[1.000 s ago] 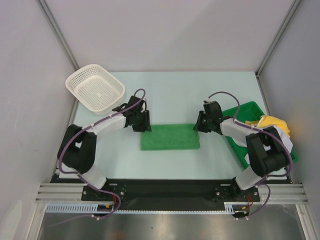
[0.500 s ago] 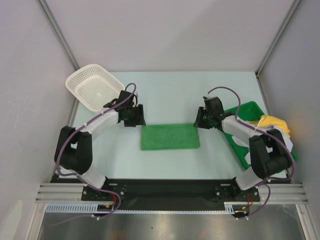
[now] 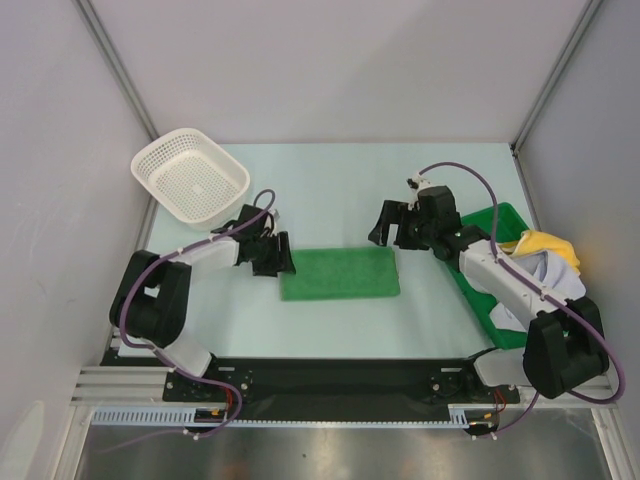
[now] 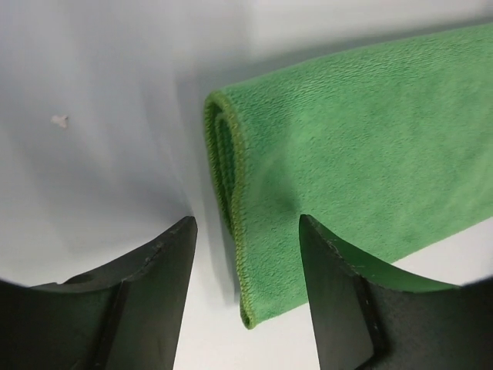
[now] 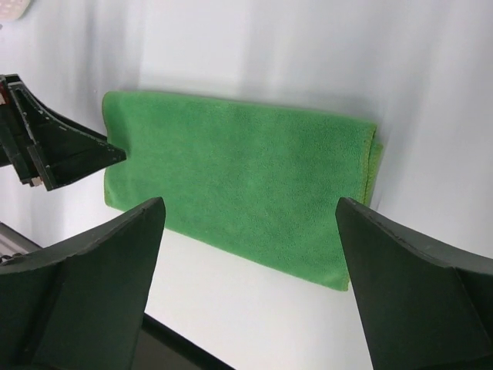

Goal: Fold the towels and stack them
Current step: Neatly place the folded towel into the bin

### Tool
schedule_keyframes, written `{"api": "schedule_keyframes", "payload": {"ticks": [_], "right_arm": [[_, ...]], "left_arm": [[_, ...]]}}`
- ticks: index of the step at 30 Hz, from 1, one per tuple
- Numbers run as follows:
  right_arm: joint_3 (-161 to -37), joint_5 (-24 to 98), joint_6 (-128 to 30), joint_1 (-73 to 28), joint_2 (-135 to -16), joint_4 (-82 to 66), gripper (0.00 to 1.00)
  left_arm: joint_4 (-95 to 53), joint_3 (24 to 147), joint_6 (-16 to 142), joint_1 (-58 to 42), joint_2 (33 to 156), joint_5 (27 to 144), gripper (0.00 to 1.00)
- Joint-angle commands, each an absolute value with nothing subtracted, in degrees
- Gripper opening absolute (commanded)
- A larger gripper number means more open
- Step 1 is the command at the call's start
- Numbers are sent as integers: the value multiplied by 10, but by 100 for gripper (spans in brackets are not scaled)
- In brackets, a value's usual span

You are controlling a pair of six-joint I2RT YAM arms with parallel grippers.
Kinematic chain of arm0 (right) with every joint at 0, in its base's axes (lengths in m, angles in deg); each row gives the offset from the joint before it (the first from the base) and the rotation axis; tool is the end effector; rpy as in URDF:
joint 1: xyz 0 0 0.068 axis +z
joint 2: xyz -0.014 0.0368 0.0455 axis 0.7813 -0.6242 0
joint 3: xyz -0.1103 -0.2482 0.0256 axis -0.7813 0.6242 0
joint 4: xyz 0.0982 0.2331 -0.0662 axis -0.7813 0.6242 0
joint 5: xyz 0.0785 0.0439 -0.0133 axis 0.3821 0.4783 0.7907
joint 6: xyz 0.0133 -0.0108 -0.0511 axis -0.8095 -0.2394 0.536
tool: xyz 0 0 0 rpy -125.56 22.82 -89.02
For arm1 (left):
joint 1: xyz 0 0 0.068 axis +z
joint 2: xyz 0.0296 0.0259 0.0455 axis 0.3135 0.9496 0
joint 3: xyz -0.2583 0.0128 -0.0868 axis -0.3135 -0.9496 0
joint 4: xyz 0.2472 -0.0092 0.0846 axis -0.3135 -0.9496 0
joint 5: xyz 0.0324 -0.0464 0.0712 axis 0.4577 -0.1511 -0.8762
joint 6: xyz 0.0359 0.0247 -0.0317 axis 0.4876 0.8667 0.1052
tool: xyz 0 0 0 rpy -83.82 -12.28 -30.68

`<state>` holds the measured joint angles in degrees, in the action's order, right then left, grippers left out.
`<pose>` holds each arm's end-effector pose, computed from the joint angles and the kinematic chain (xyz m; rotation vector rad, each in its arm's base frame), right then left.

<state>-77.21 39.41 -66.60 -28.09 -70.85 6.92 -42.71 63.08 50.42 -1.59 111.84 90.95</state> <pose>0.2663 0.1218 0.2637 -0.0794 2.3072 0.6464 0.2815 -0.1107 0.1579 -0.0126 2.7345 -0.5485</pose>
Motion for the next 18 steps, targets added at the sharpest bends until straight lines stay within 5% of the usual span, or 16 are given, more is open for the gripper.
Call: {"api": "schedule_keyframes", "payload": {"ticks": [1, 9, 13, 18], "right_arm": [[-772, 407, -665, -279, -681, 61, 100], [-760, 406, -665, -278, -686, 51, 100], [-758, 411, -668, -278, -687, 49, 100], [-758, 407, -661, -278, -679, 56, 100]], "left_arm": [[-387, 603, 488, -19, 1133, 933, 62], [-392, 588, 471, -46, 1154, 908, 56], [-400, 594, 457, -55, 1162, 903, 46], [-459, 636, 465, -67, 1171, 878, 2]]}}
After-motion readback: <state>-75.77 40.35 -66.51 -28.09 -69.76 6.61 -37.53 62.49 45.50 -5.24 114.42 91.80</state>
